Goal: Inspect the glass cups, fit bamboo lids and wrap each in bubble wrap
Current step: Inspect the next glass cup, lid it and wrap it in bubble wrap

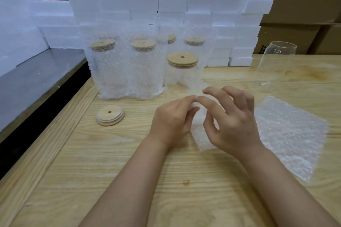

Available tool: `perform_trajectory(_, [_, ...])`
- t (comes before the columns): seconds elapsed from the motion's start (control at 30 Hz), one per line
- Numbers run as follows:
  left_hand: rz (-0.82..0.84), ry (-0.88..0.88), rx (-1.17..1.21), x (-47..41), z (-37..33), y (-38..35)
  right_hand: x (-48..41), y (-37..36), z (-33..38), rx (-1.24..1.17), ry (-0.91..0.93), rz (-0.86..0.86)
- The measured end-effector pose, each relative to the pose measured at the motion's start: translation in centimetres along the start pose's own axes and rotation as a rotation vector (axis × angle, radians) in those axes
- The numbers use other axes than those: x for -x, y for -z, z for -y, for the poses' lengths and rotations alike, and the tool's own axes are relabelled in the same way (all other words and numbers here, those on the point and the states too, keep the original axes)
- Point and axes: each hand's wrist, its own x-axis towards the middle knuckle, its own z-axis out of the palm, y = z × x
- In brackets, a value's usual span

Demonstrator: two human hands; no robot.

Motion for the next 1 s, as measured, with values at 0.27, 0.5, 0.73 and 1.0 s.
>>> perform_trajectory(0.27, [0.072,-0.056,-0.056,-0.3,0.1,0.0,0.2,0.2,0.4,0.036,-0.102,-0.007])
perform_trajectory(0.5, [0.184,-0.037,-0.024,-0.5,-0.1,0.5,0.9,0.8,-1.3,0.043,-0.37,0.216])
perform_trajectory(0.73, [0.124,-0.031,0.007,-0.3,0.0,0.6,1.1,0.7,-1.9,0.226,-0.303,0.118])
perform_trajectory(1.0, [0.038,0.029,-0.081,-0.1,0.3,0.2,0.9,2.1,-2.9,0.066,-0.161,0.14])
